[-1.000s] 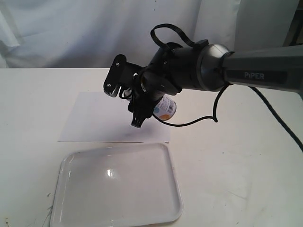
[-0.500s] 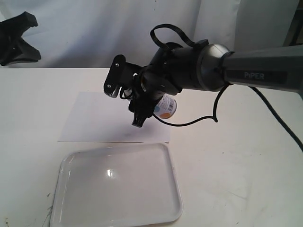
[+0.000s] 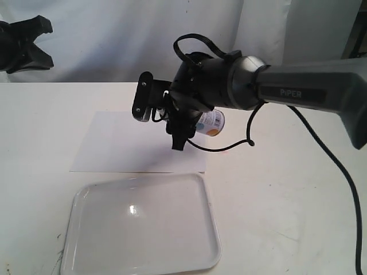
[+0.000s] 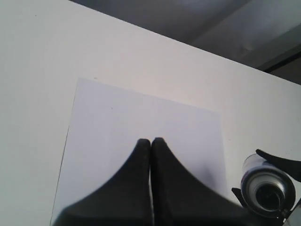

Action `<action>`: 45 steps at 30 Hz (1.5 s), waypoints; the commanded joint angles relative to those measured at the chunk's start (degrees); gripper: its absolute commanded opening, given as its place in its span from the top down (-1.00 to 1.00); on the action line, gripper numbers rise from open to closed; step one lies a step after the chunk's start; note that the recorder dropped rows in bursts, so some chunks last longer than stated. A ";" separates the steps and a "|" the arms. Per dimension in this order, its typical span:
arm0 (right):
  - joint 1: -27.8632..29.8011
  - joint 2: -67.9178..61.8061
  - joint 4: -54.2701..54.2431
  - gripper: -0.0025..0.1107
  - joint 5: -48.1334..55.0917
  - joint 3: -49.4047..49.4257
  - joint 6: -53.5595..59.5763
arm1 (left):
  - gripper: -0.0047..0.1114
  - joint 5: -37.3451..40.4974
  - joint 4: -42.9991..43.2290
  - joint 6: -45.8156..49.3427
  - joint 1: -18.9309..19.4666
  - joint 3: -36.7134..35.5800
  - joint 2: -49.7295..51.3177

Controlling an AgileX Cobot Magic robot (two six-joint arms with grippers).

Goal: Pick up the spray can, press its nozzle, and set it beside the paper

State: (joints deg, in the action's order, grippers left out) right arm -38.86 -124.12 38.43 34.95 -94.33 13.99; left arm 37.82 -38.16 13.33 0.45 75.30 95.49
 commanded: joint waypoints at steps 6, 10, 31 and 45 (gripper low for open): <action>0.09 -1.73 1.49 0.96 2.73 -3.25 0.99 | 0.92 9.26 -8.10 8.77 0.14 3.44 6.85; 0.09 -1.73 1.49 0.96 3.47 -3.25 1.36 | 0.92 20.19 -11.04 10.11 0.14 9.93 13.71; 0.21 -1.73 -0.50 0.96 5.88 -3.25 4.70 | 0.92 27.50 -21.69 14.16 0.14 19.04 26.12; 0.21 -1.73 -1.53 0.96 5.80 -3.25 4.17 | 0.92 32.14 -29.24 19.88 -0.47 19.04 32.04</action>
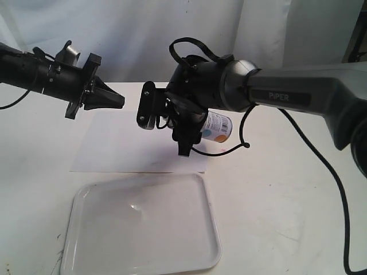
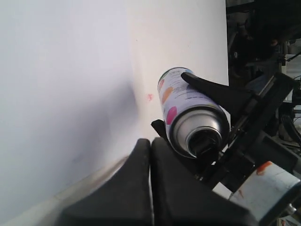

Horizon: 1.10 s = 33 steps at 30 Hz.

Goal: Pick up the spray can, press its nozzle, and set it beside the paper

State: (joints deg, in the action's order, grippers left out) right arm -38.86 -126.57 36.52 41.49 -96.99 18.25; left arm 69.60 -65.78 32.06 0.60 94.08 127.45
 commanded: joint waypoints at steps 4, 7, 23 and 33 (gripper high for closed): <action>0.21 0.00 0.51 0.96 -0.50 -0.59 -0.09 | 0.92 0.37 -1.72 1.15 -2.30 0.27 0.08; 0.21 -0.88 0.66 0.96 -0.51 -0.59 -0.09 | 0.92 0.37 -1.72 1.38 -3.85 0.27 0.08; 1.58 -1.41 0.43 0.96 -1.08 -0.59 -0.09 | 0.92 0.37 -1.34 1.52 -6.82 0.27 0.08; 1.58 -1.41 -0.05 0.96 -1.78 -0.59 -0.09 | 0.92 0.37 -0.81 1.61 -7.53 0.27 0.10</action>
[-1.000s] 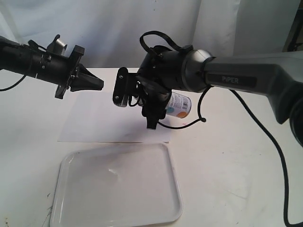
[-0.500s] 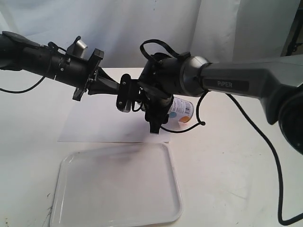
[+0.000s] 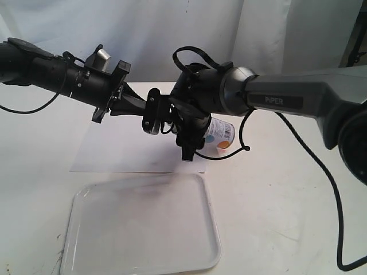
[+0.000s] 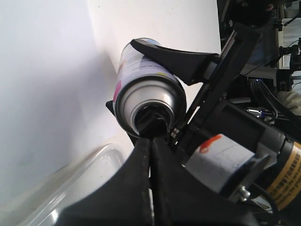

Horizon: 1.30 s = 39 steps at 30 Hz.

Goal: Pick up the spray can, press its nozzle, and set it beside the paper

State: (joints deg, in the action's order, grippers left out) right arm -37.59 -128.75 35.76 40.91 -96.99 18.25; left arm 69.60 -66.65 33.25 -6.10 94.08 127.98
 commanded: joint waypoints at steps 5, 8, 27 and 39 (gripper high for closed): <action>0.32 0.76 0.70 0.96 -1.50 -0.59 -0.09 | 0.92 0.37 1.70 0.42 -2.16 0.27 -0.43; 0.32 0.76 0.70 0.96 -1.58 -0.59 -0.09 | 0.92 0.37 1.70 0.30 -2.16 0.27 -0.43; 0.32 0.76 0.35 0.96 -2.93 -0.59 -0.09 | 0.92 0.37 -0.88 1.46 -3.17 0.27 1.96; 0.32 0.76 -0.68 0.96 -3.09 -0.59 -0.09 | 0.92 0.37 -2.20 1.84 -3.17 0.27 1.96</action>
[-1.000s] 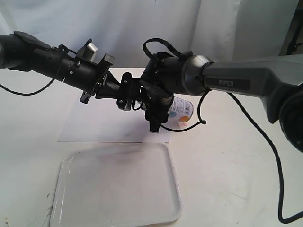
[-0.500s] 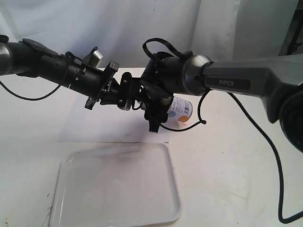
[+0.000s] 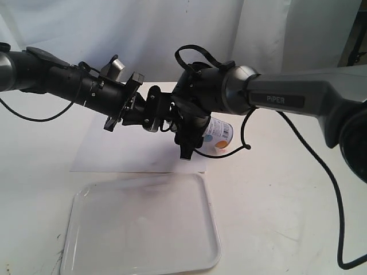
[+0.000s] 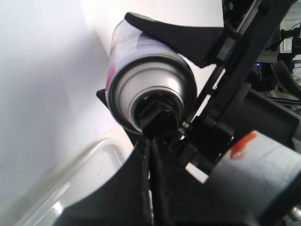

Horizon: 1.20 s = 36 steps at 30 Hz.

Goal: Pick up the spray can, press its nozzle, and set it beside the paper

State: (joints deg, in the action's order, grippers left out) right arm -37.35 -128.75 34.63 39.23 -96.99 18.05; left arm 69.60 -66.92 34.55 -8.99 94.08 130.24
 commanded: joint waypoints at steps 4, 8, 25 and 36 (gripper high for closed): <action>-0.04 0.76 0.45 0.96 -1.41 -0.59 0.11 | 0.92 0.36 -1.93 0.55 0.12 0.27 -0.30; -0.16 0.76 0.45 0.96 -1.59 -0.59 0.11 | 0.92 0.36 -1.93 0.55 0.12 0.27 -0.30; -0.27 0.76 0.45 0.96 -1.57 -0.59 0.11 | 0.92 0.36 -1.44 0.65 0.12 0.27 -0.30; -0.04 0.76 1.27 0.96 0.00 -0.59 0.11 | 0.92 0.36 -1.11 6.26 3.11 0.27 -0.56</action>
State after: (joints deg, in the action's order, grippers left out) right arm -37.35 -128.75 34.47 39.08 -96.99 18.05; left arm 69.71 -67.48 39.22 -7.74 94.08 130.24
